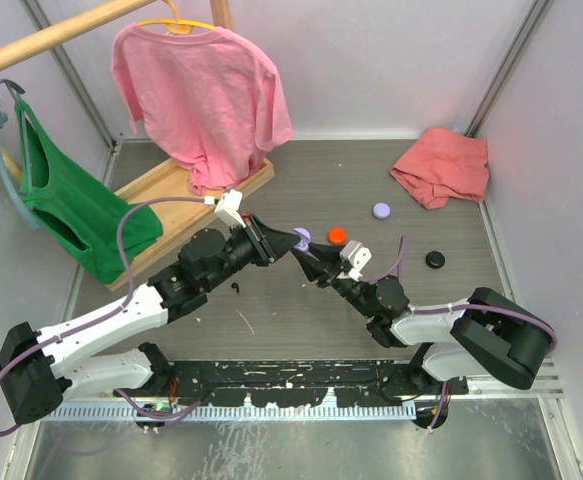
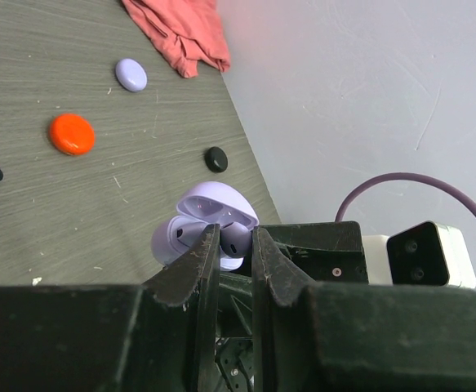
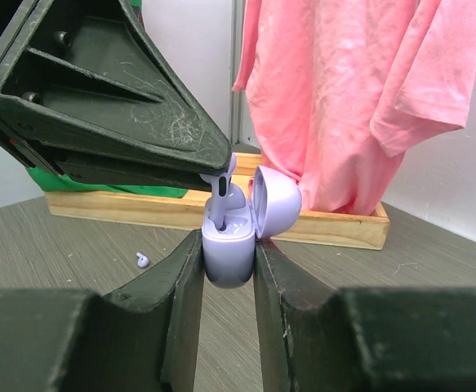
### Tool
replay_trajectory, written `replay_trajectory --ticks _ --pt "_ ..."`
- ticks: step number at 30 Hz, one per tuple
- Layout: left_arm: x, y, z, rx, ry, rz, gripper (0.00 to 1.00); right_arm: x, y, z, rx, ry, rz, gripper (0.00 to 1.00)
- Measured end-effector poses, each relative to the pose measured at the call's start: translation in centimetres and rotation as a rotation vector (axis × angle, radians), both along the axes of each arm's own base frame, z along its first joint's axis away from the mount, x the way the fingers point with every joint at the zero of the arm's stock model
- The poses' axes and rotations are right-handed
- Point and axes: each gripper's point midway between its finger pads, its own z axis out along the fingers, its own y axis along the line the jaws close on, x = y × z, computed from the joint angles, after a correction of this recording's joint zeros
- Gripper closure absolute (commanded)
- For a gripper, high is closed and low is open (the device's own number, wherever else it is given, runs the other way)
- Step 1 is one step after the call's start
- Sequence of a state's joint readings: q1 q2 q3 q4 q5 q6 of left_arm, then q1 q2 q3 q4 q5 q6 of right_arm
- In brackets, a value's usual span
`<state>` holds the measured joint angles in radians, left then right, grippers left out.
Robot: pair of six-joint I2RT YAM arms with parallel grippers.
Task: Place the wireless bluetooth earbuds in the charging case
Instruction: Place the earbud in the charging case.
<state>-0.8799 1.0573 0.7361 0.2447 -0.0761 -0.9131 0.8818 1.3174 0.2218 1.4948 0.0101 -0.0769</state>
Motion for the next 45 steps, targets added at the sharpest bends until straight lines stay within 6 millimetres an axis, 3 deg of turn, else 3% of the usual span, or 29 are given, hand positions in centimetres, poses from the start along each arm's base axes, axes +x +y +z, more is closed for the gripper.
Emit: replay_trajectory --ticks 17,27,45 --pt "0.2 0.4 -0.8 0.003 0.046 0.033 0.76 0.2 -0.1 -0.1 0.002 0.006 -0.011 0.99" --pt "0.2 0.4 -0.8 0.003 0.048 0.036 0.64 0.3 -0.3 0.0 0.005 0.007 -0.019 0.99" --pt "-1.0 -0.2 -1.2 0.043 0.021 -0.051 0.58 0.2 -0.3 0.3 0.02 0.001 -0.017 0.99"
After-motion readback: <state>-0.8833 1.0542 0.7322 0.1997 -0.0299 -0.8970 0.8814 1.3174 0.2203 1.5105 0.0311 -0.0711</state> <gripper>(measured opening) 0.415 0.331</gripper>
